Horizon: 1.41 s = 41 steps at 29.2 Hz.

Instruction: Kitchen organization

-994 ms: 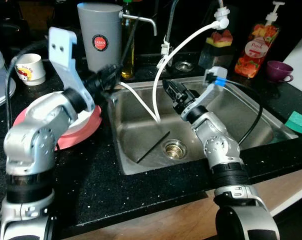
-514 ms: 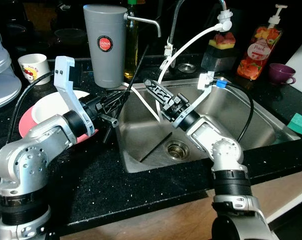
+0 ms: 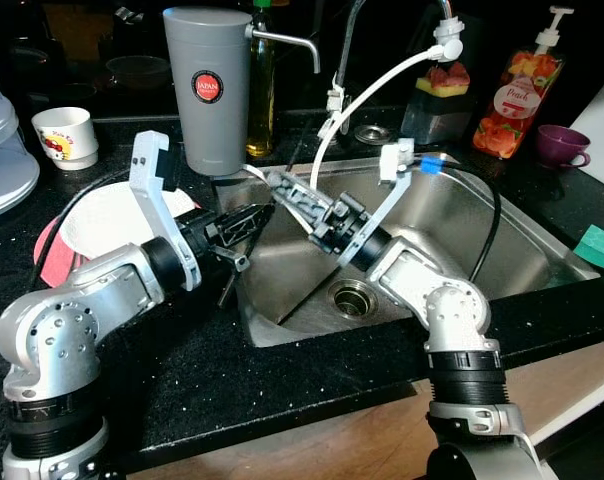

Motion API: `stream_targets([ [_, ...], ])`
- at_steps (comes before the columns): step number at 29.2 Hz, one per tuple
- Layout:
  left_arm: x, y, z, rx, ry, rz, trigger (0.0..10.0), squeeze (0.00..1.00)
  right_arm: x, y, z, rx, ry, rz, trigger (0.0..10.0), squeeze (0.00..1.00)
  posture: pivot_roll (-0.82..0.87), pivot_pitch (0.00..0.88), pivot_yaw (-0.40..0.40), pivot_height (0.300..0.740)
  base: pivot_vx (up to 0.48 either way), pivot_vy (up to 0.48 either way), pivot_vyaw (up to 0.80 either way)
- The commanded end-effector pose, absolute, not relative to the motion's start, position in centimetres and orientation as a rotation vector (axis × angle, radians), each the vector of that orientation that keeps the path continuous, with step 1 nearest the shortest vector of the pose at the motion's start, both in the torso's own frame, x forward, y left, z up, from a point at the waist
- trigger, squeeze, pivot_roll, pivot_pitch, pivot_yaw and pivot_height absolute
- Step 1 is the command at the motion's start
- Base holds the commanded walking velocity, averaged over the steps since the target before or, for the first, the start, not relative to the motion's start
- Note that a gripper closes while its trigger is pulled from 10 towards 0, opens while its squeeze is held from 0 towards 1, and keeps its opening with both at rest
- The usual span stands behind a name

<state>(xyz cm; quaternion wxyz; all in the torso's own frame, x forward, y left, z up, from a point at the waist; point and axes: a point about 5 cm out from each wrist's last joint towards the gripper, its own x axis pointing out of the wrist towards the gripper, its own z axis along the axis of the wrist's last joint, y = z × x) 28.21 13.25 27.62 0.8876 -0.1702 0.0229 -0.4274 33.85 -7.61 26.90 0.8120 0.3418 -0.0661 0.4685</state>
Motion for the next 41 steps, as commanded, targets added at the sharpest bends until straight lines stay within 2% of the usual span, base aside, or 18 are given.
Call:
stream_targets([
  [1, 27.9, 12.8, 27.4, -0.349, 0.064, -0.903, 0.0, 0.00, 34.0, -7.8, 26.3, 0.731, -0.124, 0.969, 0.0, 0.00, 0.02, 0.068, -0.035, 0.740, 0.000, 0.000, 0.00],
  [17, 27.8, 13.1, 27.0, -0.313, 0.101, -0.861, 0.0, 0.00, 34.4, -8.2, 26.5, 0.754, -0.152, 0.899, 0.0, 0.00, 0.03, 0.065, -0.030, 0.740, 0.000, 0.000, 0.00],
  [18, 28.1, 13.2, 26.9, -0.300, 0.109, -0.835, 1.6, 0.00, 34.6, -8.5, 26.6, 0.767, -0.159, 0.885, 0.0, 0.00, 0.03, 0.065, -0.030, 0.740, 0.000, 0.000, 0.00],
  [19, 28.1, 13.2, 26.8, -0.290, 0.113, -0.828, 2.7, 0.00, 34.6, -8.6, 26.6, 0.772, -0.162, 0.880, 0.0, 0.00, 0.03, 0.065, -0.030, 0.740, 0.000, 0.000, 0.00],
  [20, 28.2, 13.2, 26.8, -0.283, 0.116, -0.824, 2.7, 0.00, 34.7, -8.6, 26.6, 0.775, -0.164, 0.877, 0.0, 0.00, 0.03, 0.065, -0.030, 0.740, 0.000, 0.000, 0.00],
  [21, 28.3, 13.2, 26.7, -0.271, 0.121, -0.816, 10.0, 0.00, 34.8, -8.8, 26.7, 0.781, -0.169, 0.871, 0.0, 0.00, 0.02, 0.070, -0.026, 0.740, 0.000, 0.000, 0.00],
  [24, 28.5, 13.3, 26.6, -0.258, 0.131, -0.794, 10.0, 0.00, 35.0, -9.1, 26.9, 0.795, -0.181, 0.849, 0.0, 0.00, 0.02, 0.070, -0.023, 0.740, 0.000, 0.000, 0.00],
  [25, 28.7, 13.4, 26.5, -0.252, 0.136, -0.777, 10.0, 1.00, 35.3, -9.5, 27.0, 0.804, -0.193, 0.826, 0.0, 0.00, 0.02, 0.071, -0.021, 0.740, 0.000, 0.000, 0.00],
  [33, 29.3, 14.1, 26.4, -0.178, 0.141, -0.697, 10.0, 1.00, 37.2, -12.4, 27.1, 0.909, -0.282, 0.600, 0.0, 0.00, 0.03, 0.072, -0.005, 0.740, 0.000, 0.000, 0.00],
  [34, 29.8, 15.0, 26.3, -0.120, 0.148, -0.633, 10.0, 0.00, 38.4, -14.8, 26.6, 0.970, -0.332, 0.413, 0.0, 0.00, 0.03, 0.075, 0.002, 0.740, 0.000, 0.000, 0.00],
  [41, 30.0, 15.6, 26.4, -0.029, 0.122, -0.617, 10.0, 0.00, 39.1, -17.9, 26.9, 0.882, -0.444, 0.154, 0.0, 0.00, 0.04, 0.079, 0.006, 0.740, 0.000, 0.000, 0.00],
])
